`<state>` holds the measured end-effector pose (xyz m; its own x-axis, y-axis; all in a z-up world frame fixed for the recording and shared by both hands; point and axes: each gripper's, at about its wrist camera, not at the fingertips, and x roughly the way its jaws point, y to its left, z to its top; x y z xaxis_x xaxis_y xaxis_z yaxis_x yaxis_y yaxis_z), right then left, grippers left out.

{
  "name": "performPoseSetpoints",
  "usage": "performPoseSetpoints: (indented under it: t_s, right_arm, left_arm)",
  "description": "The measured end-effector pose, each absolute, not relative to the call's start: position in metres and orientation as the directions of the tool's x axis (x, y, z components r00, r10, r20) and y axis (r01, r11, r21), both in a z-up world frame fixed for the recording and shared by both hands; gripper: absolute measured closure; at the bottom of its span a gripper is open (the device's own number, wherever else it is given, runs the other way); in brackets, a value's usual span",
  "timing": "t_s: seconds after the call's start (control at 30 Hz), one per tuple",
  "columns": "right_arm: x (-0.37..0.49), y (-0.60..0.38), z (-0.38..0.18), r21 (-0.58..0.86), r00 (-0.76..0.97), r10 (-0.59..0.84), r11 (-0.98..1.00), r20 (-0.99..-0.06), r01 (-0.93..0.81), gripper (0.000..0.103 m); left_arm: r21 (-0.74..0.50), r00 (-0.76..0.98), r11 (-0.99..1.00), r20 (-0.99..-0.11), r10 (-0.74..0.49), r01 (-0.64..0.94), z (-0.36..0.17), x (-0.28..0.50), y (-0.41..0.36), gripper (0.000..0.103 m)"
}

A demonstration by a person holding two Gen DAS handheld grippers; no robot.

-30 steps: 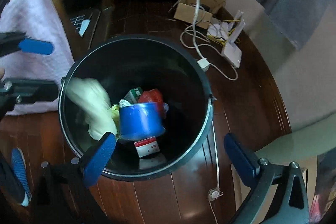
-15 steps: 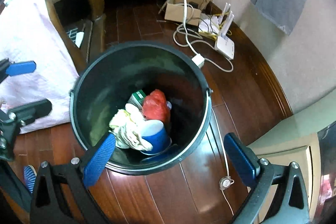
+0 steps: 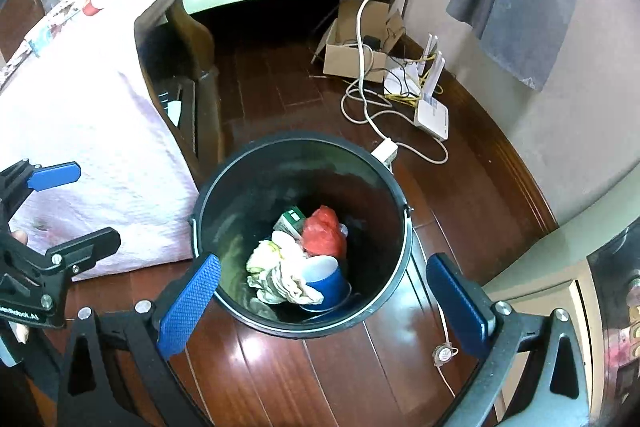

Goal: Collect trash
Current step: 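Move both tools back over the bed toward the two paper cups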

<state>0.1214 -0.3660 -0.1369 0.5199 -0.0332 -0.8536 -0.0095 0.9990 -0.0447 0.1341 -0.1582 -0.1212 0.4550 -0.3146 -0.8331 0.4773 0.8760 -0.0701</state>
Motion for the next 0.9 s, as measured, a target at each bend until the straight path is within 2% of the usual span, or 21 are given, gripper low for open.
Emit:
performPoseSetpoints:
  t_s: [0.47,0.9]
  right_arm:
    - [0.106,-0.354,-0.105,0.005,0.562,-0.025,0.999,-0.827,0.053,0.000]
    - [0.122,-0.298,-0.066,0.022,0.625,0.036,0.999,-0.780,-0.030,0.000]
  left_arm:
    - [-0.047,0.516,0.902,-0.807,-0.287,0.429,-0.089,0.115,-0.132,0.001]
    - [-0.027,0.622,0.948,-0.749,-0.228,0.316,-0.053,0.116,-0.071,0.001]
